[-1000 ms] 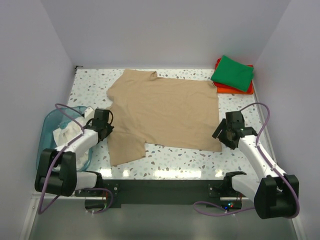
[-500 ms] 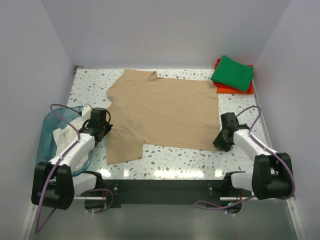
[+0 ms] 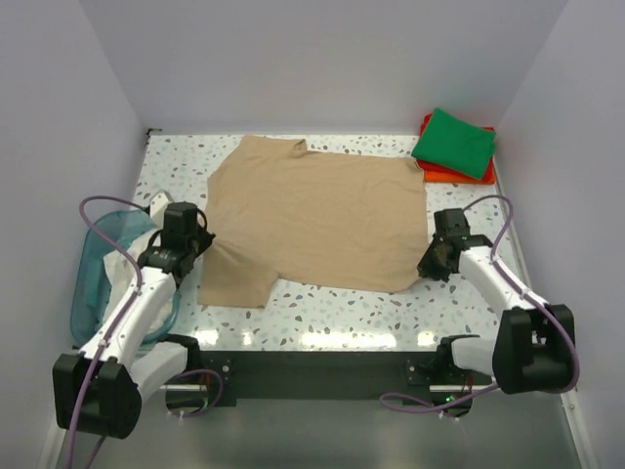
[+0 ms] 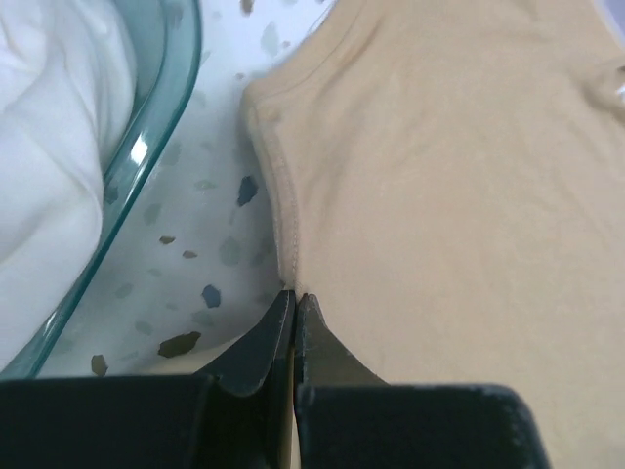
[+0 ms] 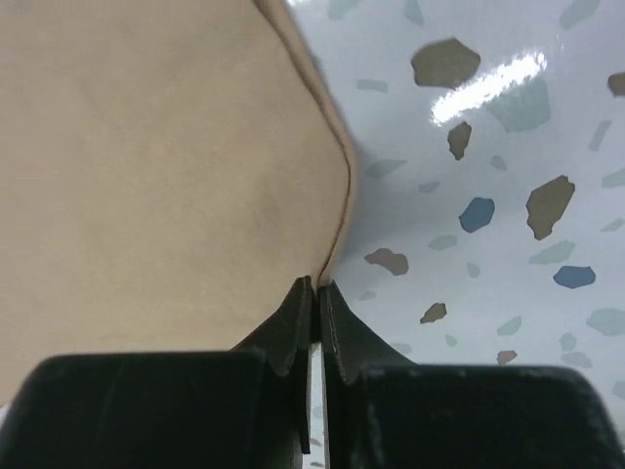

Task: Fold and stack the t-shirts
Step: Flatten the tshirt out

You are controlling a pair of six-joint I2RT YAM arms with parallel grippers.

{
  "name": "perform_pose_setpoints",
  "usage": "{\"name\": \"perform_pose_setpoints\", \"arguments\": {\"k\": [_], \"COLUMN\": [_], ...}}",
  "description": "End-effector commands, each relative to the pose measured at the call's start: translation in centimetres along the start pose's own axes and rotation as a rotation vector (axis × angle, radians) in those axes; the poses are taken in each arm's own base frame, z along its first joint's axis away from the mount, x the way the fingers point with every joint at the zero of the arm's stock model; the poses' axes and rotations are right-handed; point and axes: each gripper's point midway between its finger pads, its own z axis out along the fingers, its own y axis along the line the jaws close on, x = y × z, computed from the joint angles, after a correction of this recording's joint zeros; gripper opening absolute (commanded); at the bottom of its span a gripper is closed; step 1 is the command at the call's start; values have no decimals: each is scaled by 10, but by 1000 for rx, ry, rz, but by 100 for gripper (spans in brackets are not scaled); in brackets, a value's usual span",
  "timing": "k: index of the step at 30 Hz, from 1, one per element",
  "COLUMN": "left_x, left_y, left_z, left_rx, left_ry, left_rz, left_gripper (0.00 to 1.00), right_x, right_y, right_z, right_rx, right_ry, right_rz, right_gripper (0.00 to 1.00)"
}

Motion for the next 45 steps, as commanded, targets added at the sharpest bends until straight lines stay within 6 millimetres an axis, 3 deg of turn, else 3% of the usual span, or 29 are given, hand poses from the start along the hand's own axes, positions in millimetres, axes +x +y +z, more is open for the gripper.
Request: {"name": "perform_pose_setpoints", "arguments": {"k": [1,6,7,9,10,11,12,15,16,17,21,23,24,26,30,31,33,34,35,36,37,39,40,41,43,45], "left_x": [-50,-102,-109,-132,-140,-159,-166,-198,-205,-220,-244,-254,-256,-263,-269,-267,-271,-267,-268,-272,-269,-278,-281,-288,-301,-316], "left_y": [-34,-67,-71,-86,-91,-101,-105,-119,-122,-127,-134,-138,-139,-143,-155,-159,-169,-176,-182,-191,-203,-222,-235,-246,-270,-282], "left_z": [-35,-90,-100,-131,-143,-169,-182,-238,-252,-279,-336,-360,-365,-373,-359,-342,-329,-305,-295,-289,-262,-246,-223,-217,-192,-183], "left_rx": [112,236,256,329,351,403,426,523,548,592,686,733,742,758,745,726,728,704,699,714,698,720,710,739,747,754], "left_ry": [-110,-220,-232,-286,-303,-356,-371,-454,-471,-515,-583,-615,-622,-636,-639,-619,-628,-601,-597,-609,-576,-596,-577,-586,-571,-583], "left_rz": [8,16,19,24,23,23,23,14,12,0,-19,-30,-31,-36,-29,-21,-22,-8,-5,-7,13,16,25,30,42,47], "left_gripper": [0,0,0,0,0,0,0,0,0,0,0,0,0,0,0,0,0,0,0,0,0,0,0,0,0,0], "right_x": [-52,-84,-95,-101,-112,-116,-116,-134,-136,-135,-143,-145,-150,-154,-171,-177,-187,-194,-203,-209,-219,-237,-244,-259,-279,-298], "right_y": [35,44,50,50,55,54,53,53,52,49,48,48,51,55,73,79,94,103,113,120,131,150,157,172,190,207], "right_z": [-58,-120,-143,-166,-189,-204,-216,-284,-297,-307,-376,-393,-408,-419,-422,-414,-401,-390,-388,-374,-357,-348,-343,-322,-328,-326], "right_rx": [-138,-197,-229,-241,-270,-283,-288,-350,-360,-360,-434,-451,-472,-492,-522,-516,-536,-536,-557,-551,-540,-563,-568,-557,-601,-622], "right_ry": [-168,-301,-352,-389,-440,-474,-489,-630,-657,-666,-785,-807,-836,-853,-866,-854,-848,-829,-846,-826,-802,-815,-812,-788,-826,-832], "right_rz": [-45,-89,-91,-110,-113,-121,-128,-127,-132,-134,-125,-123,-121,-119,-122,-123,-130,-134,-131,-137,-140,-142,-138,-137,-123,-116], "right_gripper": [0,0,0,0,0,0,0,0,0,0,0,0,0,0,0,0,0,0,0,0,0,0,0,0,0,0]}}
